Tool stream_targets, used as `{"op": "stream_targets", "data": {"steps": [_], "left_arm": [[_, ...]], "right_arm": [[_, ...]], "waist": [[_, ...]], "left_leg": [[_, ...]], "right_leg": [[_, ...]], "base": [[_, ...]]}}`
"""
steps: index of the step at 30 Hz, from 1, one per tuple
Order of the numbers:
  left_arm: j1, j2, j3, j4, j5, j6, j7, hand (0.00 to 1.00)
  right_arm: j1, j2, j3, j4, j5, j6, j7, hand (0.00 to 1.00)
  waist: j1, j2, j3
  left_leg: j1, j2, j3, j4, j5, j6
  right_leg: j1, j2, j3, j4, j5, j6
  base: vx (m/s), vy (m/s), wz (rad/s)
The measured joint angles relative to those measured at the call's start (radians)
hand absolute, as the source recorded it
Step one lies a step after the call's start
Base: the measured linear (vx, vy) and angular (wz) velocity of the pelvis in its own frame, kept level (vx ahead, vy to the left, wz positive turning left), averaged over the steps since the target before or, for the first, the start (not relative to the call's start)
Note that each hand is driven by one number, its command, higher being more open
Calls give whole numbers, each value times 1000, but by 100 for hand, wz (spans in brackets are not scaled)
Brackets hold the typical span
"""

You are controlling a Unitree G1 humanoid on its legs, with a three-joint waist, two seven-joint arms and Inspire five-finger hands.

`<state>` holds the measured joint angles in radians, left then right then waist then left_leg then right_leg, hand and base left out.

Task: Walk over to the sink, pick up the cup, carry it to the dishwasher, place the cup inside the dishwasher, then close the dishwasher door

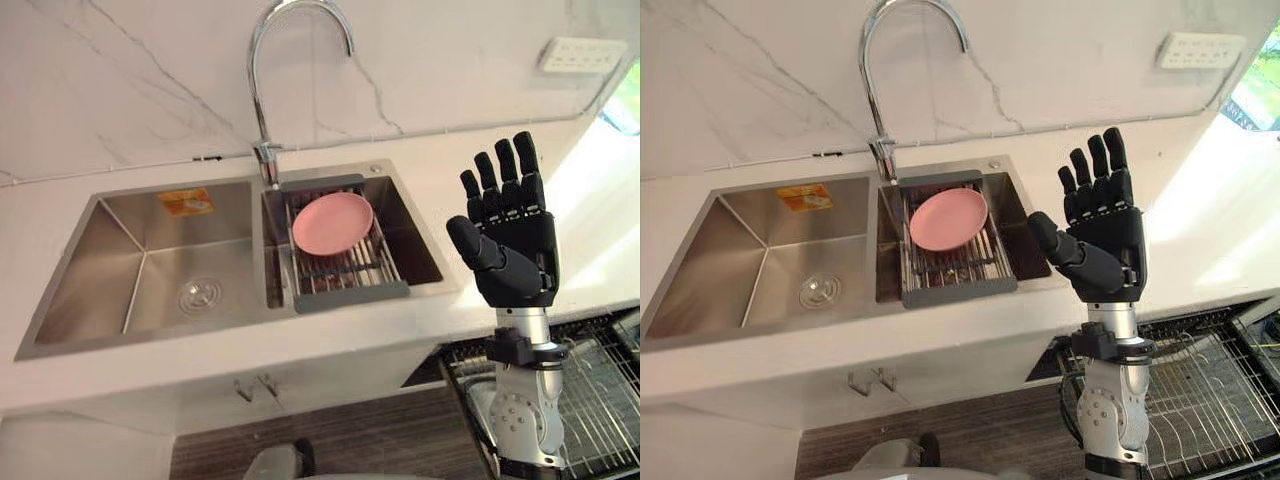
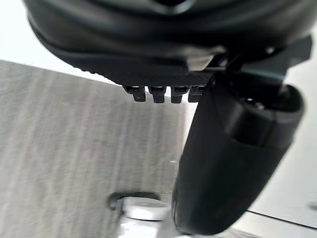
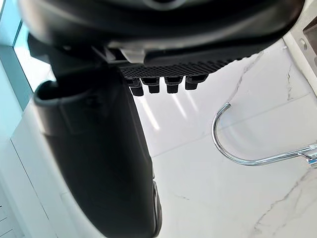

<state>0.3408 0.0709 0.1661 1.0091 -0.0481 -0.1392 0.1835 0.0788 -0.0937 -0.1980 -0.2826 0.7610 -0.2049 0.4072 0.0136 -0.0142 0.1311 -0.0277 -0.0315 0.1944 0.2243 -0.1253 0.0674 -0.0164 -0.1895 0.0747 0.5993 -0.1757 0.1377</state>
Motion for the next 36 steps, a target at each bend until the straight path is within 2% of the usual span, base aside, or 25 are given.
{"op": "stream_targets", "data": {"steps": [1,2,3,4,7,8,9,10,11,12,22,25,26,28,31,34,36], "left_arm": [[-1,6,-3,-1,1,0,1,100],[-1,26,-27,1,2,8,8,100],[-8,34,-37,0,-1,21,11,100],[-14,36,-37,1,-1,28,13,100],[-47,48,-37,2,10,37,12,100],[-56,58,-36,4,12,37,9,100],[-59,60,-38,3,12,38,5,100],[-81,50,-31,12,6,53,12,100],[-87,52,-29,7,6,51,13,100],[-81,42,-58,11,12,22,8,100],[-87,39,-55,11,11,22,6,100],[-87,35,-28,18,8,22,1,100],[-88,35,-11,23,7,22,-7,100],[-87,37,5,31,7,22,-20,100],[-84,42,9,53,11,28,-39,100],[-77,46,14,64,18,43,-39,100],[-70,45,23,65,37,45,-39,100]], "right_arm": [[-2,0,2,0,1,1,6,100],[-2,-1,7,0,1,11,30,100],[-6,-7,13,0,0,15,51,100],[-12,-11,17,0,0,15,59,100],[-46,-47,56,1,-17,15,65,100],[-52,-51,66,3,-18,14,63,100],[-58,-66,75,9,-18,12,59,100],[-82,-73,77,15,-17,11,55,100],[-97,-74,75,21,-15,7,49,100],[-106,-78,67,96,-13,21,6,100],[-89,-78,62,90,-24,21,-5,100],[-60,-85,41,82,-118,29,-14,100],[-41,-95,33,69,-188,31,-16,100],[4,-119,27,31,-332,28,-20,100],[51,-193,47,-35,-694,18,-20,100],[57,-274,76,-71,-939,-19,-16,100],[56,-292,85,-92,-1016,-40,-16,100]], "waist": [[-3,-6,3],[-13,-13,2],[-16,-18,-3],[-18,-19,-4],[-26,-24,-8],[-30,-24,-12],[-21,-29,-24],[-42,-15,-20],[-43,-20,-10],[-7,12,14],[-2,19,18],[-3,22,18],[-5,22,18],[-5,22,15],[-6,21,11],[-12,21,-10],[-11,20,-21]], "left_leg": [[24,-6,0,-17,-3,5],[77,-15,-3,-59,-10,10],[112,-14,-5,-87,-10,2],[124,-11,-4,-92,-8,2],[142,25,-30,-87,-28,-28],[143,35,-49,-66,-50,-62],[149,35,-53,-36,-79,-77],[110,56,-73,1,-96,-93],[91,59,-73,7,-105,-97],[176,66,-61,-117,-45,-72],[173,75,-58,-120,-45,-73],[181,88,-48,-123,-46,-83],[183,93,-42,-123,-47,-95],[186,100,-40,-124,-49,-100],[199,118,-7,-131,-49,-117],[204,127,16,-132,-49,-121],[209,131,29,-133,-49,-122]], "right_leg": [[-29,-4,0,72,10,6],[-97,-9,-18,208,-1,-12],[-143,-8,-67,213,-18,-34],[-162,-6,-91,190,-26,-36],[-204,56,-177,-117,-21,-59],[-178,83,-196,-247,69,-85],[-109,94,-197,-345,133,-102],[-87,104,-219,-385,147,-109],[-87,105,-220,-391,147,-109],[56,156,-183,-651,281,-102],[69,162,-192,-685,294,-102],[72,171,-193,-689,288,-105],[75,173,-197,-689,280,-108],[73,181,-202,-690,261,-125],[72,193,-215,-690,255,-134],[73,201,-217,-690,252,-140],[76,204,-216,-690,247,-144]], "base": [[282,142,-11],[353,113,1],[297,82,4],[400,31,7],[399,-72,26],[403,-125,30],[407,-122,54],[307,-96,55],[121,-40,51],[46,-20,19],[-2,-3,1],[-9,-30,-5],[-19,-37,-1],[-17,-56,-3],[9,-67,-16],[21,-38,-8],[16,-15,-2]]}}
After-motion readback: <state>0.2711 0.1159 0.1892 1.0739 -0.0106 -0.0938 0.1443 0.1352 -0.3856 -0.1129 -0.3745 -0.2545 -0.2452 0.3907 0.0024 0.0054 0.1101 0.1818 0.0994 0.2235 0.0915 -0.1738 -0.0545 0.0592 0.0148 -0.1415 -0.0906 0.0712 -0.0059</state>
